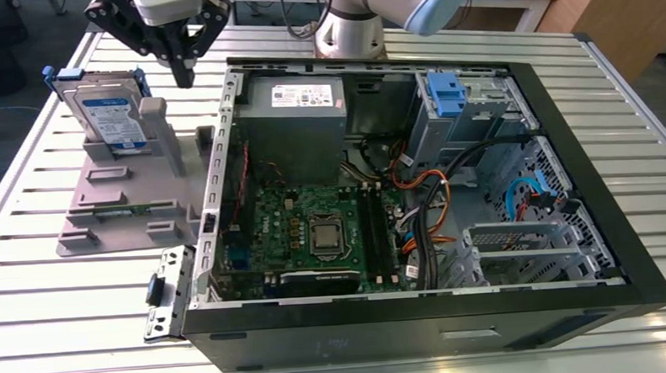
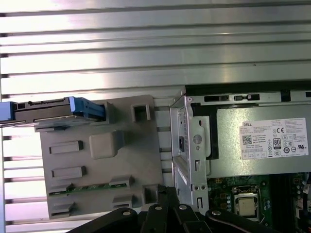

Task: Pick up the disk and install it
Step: 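Reach for the disk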

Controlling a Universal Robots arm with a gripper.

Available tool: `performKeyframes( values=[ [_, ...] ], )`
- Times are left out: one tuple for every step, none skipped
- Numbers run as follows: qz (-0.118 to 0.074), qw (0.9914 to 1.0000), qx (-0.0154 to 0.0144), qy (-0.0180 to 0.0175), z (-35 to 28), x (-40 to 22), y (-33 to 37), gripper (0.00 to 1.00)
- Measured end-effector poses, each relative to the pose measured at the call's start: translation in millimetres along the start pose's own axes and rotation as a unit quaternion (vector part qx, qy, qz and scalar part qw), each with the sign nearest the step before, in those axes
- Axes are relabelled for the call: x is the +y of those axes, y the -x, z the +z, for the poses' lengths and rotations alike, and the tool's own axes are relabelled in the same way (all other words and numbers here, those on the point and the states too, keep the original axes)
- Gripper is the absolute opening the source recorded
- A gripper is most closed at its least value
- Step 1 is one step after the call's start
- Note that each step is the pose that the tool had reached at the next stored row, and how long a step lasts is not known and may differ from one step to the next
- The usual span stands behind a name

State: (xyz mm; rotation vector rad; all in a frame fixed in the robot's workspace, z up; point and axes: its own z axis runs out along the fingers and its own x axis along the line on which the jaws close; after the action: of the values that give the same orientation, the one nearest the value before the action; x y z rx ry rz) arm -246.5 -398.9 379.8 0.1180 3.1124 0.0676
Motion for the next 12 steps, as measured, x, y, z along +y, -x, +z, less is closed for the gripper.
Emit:
performKeyframes(
  values=[
    [0.0,1.0,0.0,0.0,0.1,0.0,-0.2,0.11],
    [0.0,1.0,0.0,0.0,0.2,0.0,-0.3,0.11],
    [0.0,1.0,0.0,0.0,0.2,0.0,-0.6,0.11],
    [0.0,1.0,0.0,0.0,0.3,-0.1,-0.7,0.11],
    [0.0,1.0,0.0,0.0,0.4,-0.1,-0.9,0.11],
    [0.0,1.0,0.0,0.0,0.5,-0.1,-1.1,0.11],
    [0.0,1.0,0.0,0.0,0.6,-0.1,-1.3,0.11],
    [0.0,1.0,0.0,0.0,0.6,-0.1,-1.5,0.11],
    [0.0,1.0,0.0,0.0,0.7,-0.2,-1.6,0.11],
    [0.0,1.0,0.0,0.0,0.8,-0.2,-1.8,0.11],
    [0.0,1.0,0.0,0.0,0.9,-0.2,-2.0,0.11],
    [0.0,1.0,0.0,0.0,2.6,-0.5,-5.3,0.11]
  ],
)
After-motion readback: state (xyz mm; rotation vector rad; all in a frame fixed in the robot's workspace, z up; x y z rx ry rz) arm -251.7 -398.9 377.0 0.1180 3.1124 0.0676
